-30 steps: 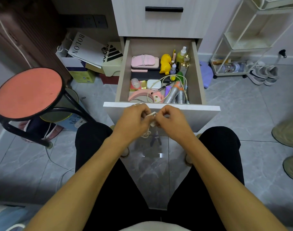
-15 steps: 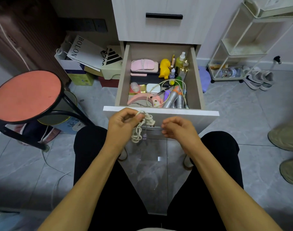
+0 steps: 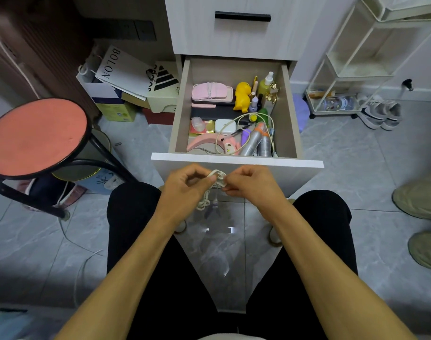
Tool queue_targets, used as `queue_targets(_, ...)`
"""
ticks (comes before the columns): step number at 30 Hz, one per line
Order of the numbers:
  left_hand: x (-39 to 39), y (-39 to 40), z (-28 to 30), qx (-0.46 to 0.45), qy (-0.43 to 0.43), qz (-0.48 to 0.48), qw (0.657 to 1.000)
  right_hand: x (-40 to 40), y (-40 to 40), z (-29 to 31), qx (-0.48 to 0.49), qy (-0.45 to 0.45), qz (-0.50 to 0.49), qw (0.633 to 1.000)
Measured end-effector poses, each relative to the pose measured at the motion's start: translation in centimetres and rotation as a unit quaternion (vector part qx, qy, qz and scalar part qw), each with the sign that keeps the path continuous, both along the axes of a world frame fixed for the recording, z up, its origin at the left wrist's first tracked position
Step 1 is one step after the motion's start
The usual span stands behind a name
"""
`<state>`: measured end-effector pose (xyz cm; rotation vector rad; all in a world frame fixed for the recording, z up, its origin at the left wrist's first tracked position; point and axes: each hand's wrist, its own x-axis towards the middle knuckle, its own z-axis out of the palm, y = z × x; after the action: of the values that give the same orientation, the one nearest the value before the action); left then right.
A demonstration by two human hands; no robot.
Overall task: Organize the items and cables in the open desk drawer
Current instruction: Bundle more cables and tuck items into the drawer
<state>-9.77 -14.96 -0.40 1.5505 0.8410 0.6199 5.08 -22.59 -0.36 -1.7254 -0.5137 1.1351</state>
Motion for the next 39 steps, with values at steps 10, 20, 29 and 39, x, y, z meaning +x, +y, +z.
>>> queue_targets(10,0.1,-0.4,-0.2,0.025,-0.038,-0.036,0.998,0.0,0.5,0.2,-0.04,0.018,-0.035,0.998)
queue_targets(20,0.9,-0.4,-0.6,-0.022,0.075,-0.011,0.997,-1.1,-0.5,-1.4,-0.011,-0.09,-0.074,0.993)
queue_targets(29,1.1,0.6,1.3,-0.03,0.208,-0.066,0.975,-1.7,-1.2,-2.1,0.047,-0.176,-0.039,0.983)
queue_targets(39,0.0,1.1,1.2,-0.072,0.212,-0.135,0.965,-1.6,-1.6,-2.1,0.057,-0.124,-0.017,0.991)
